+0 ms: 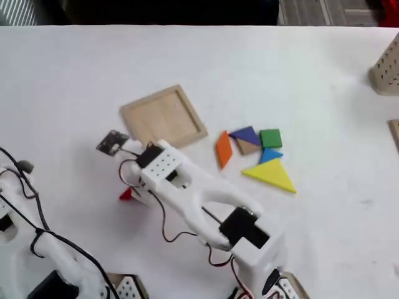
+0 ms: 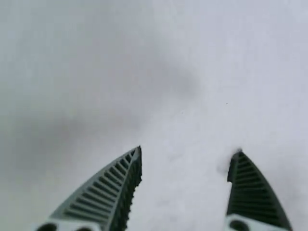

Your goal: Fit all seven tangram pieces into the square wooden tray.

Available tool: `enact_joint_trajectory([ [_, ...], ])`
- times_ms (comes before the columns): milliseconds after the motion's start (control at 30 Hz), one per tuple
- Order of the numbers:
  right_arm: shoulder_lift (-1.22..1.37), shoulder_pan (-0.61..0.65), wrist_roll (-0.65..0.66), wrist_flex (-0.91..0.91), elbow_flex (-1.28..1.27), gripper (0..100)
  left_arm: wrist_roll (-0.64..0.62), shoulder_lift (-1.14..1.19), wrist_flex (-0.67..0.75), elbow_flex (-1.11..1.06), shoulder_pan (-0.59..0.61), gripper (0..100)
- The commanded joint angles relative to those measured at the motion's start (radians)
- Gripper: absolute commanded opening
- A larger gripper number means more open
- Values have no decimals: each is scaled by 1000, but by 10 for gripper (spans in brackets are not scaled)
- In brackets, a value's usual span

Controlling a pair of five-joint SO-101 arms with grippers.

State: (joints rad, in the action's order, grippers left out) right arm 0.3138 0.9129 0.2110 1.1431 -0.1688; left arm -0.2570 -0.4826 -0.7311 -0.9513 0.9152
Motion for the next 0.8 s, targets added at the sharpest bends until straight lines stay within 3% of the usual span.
enact_joint_trajectory([
  [0,-45,-15,-5,-70,15,264,-11,2,43,8,16,290],
  [300,-188,-12,-6,19,12,263,-11,2,43,8,15,290],
  [633,-65,-28,-58,-234,-77,263,-11,2,43,8,15,290],
  [767,-42,-24,-55,-208,-38,264,-11,2,43,8,13,290],
])
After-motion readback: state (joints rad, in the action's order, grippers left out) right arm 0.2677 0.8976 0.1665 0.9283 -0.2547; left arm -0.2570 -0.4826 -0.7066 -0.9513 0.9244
